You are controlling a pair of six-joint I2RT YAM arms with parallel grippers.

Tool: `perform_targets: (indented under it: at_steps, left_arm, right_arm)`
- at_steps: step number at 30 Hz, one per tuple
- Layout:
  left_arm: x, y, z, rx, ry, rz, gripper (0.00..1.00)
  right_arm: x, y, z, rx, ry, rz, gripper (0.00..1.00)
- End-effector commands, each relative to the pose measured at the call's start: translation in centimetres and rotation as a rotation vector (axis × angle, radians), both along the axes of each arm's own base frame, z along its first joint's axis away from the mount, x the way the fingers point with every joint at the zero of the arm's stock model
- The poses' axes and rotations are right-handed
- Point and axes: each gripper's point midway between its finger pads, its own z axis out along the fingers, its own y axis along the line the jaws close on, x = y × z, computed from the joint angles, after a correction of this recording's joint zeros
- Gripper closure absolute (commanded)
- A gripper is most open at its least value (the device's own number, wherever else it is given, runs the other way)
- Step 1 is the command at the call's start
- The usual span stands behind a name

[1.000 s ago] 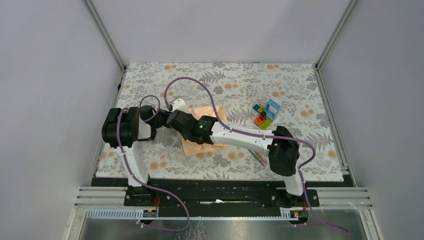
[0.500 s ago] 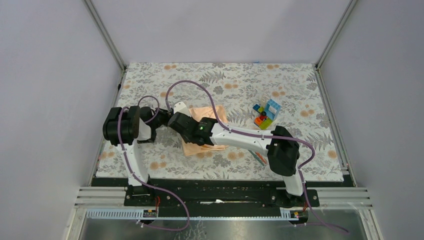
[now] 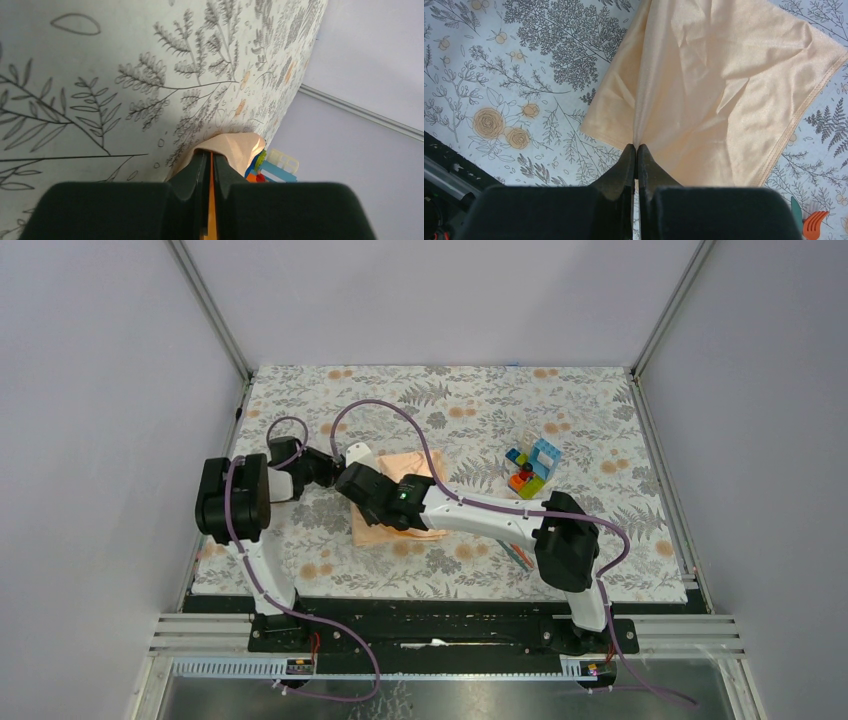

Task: Fold the napkin into a case and place the utensils inside
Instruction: Smooth out the square-folded napkin at the center of the board.

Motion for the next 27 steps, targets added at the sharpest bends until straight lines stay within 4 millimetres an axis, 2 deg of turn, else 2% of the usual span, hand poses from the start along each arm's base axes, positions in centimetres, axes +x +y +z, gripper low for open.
perform_targets:
  at_steps: [1, 2, 5, 7, 12, 15, 19, 22, 24, 26, 27]
  left_arm:
    - [-0.3, -0.4, -0.4, -0.040, -0.021, -0.011, 0.92]
    - [-0.3, -0.4, -0.3, -0.042, -0.023, -0.011, 0.89]
    - [-1.2, -0.1, -0.1, 0.001, 0.010, -0.020, 0.68]
    - [-2.3, 0.6, 0.1, 0.053, 0.038, -0.027, 0.59]
    - [-5.7, 3.4, 0.6, 0.143, 0.148, -0.036, 0.57]
    - [-8.0, 5.3, 0.7, 0.199, 0.221, -0.031, 0.65]
    - [-9.7, 7.3, 2.3, 0.276, 0.240, -0.006, 0.64]
    - [-10.3, 7.3, 4.0, 0.300, 0.186, -0.006, 0.58]
    - [-10.7, 6.9, 5.2, 0.300, 0.137, -0.018, 0.53]
    - [-11.2, 6.5, 5.9, 0.301, 0.115, -0.035, 0.49]
    - [-11.5, 6.1, 6.2, 0.303, 0.108, -0.048, 0.48]
  right_arm:
    - [0.0, 0.4, 2.1, 0.065, -0.007, 0.001, 1.00]
    - [0.0, 0.4, 1.9, 0.064, -0.007, 0.003, 1.00]
    - [-0.1, 0.8, 1.1, 0.058, 0.003, 0.019, 1.00]
    - [-0.1, 1.3, 0.6, 0.060, 0.012, 0.028, 1.00]
    - [-0.3, 2.8, -1.2, 0.074, 0.057, 0.052, 1.00]
    - [-0.6, 3.8, -2.3, 0.082, 0.091, 0.067, 1.00]
    - [-1.4, 4.8, -4.1, 0.090, 0.150, 0.093, 1.00]
    - [-3.0, 5.8, -5.7, 0.114, 0.245, 0.147, 0.71]
    - [-3.6, 6.2, -5.9, 0.146, 0.328, 0.171, 0.51]
    - [-3.6, 5.7, -4.3, 0.192, 0.383, 0.180, 0.37]
    - [-3.2, 5.2, -2.5, 0.228, 0.375, 0.186, 0.32]
